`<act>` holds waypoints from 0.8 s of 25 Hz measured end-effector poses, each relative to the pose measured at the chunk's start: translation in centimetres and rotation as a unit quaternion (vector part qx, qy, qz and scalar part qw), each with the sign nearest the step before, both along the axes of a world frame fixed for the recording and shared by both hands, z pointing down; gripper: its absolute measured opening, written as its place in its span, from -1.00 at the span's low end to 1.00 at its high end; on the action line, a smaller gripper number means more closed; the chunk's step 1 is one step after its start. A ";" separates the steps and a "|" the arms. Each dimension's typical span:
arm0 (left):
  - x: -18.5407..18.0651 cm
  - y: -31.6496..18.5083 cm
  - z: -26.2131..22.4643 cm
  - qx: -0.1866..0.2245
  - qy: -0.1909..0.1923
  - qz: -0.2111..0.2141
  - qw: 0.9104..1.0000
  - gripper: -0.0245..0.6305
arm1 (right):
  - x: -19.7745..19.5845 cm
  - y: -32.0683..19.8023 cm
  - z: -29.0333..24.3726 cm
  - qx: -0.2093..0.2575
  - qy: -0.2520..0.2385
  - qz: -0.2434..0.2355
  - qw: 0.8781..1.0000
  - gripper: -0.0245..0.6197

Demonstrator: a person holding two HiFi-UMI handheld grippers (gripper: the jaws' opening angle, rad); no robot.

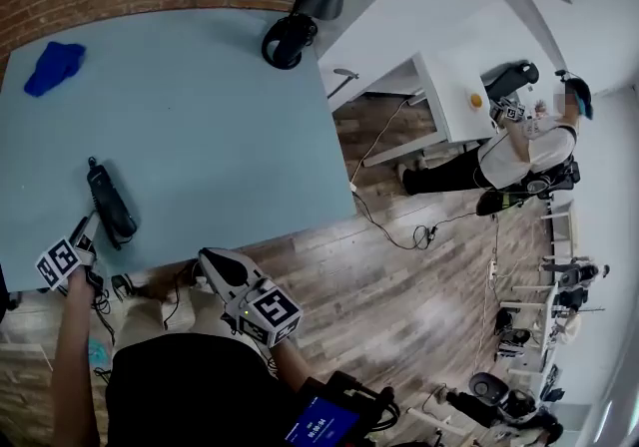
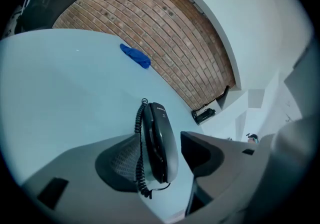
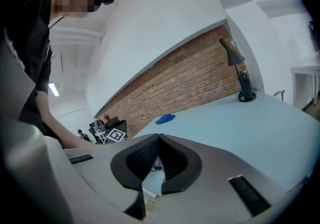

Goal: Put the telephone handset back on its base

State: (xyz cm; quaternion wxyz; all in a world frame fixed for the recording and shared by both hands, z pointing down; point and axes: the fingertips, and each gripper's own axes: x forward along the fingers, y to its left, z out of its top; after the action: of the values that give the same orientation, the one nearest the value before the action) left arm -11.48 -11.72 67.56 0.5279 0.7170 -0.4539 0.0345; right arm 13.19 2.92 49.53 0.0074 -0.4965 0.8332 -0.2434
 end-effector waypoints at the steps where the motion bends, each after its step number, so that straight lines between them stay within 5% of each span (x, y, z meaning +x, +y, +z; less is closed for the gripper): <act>1: -0.6 0.7 -0.1 0.001 0.011 0.003 1.000 -0.06 | -0.8 -0.6 0.5 -0.008 -0.008 -0.001 1.000 -0.86; 5: -4.3 3.7 0.1 0.004 0.011 0.019 1.000 -0.14 | -4.7 -3.1 4.3 -0.080 -0.047 -0.004 0.996 -0.86; 9: -8.0 2.9 0.4 0.016 0.007 0.014 1.000 -0.28 | -9.2 -6.0 9.6 -0.203 -0.094 -0.004 0.975 -0.86; 13: -11.3 -1.2 -5.2 0.118 -0.017 0.014 0.993 -0.80 | -14.0 -8.3 12.2 -0.291 -0.058 -0.031 0.954 -0.86; 16: -13.2 -5.1 -13.9 0.240 -0.035 0.019 0.970 -0.85 | -17.3 -11.5 10.0 -0.299 -0.069 -0.057 0.950 -0.86; 20: -14.9 -7.9 -24.0 0.379 -0.070 0.059 0.921 -0.85 | -20.8 -17.3 2.4 -0.177 -0.039 -0.072 0.981 -0.86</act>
State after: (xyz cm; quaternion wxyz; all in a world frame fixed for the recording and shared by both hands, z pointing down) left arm -26.38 -19.63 43.57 0.1804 0.8848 -0.4255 -0.0590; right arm -7.63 -14.43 51.94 -0.0657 -0.4193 0.8095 -0.4056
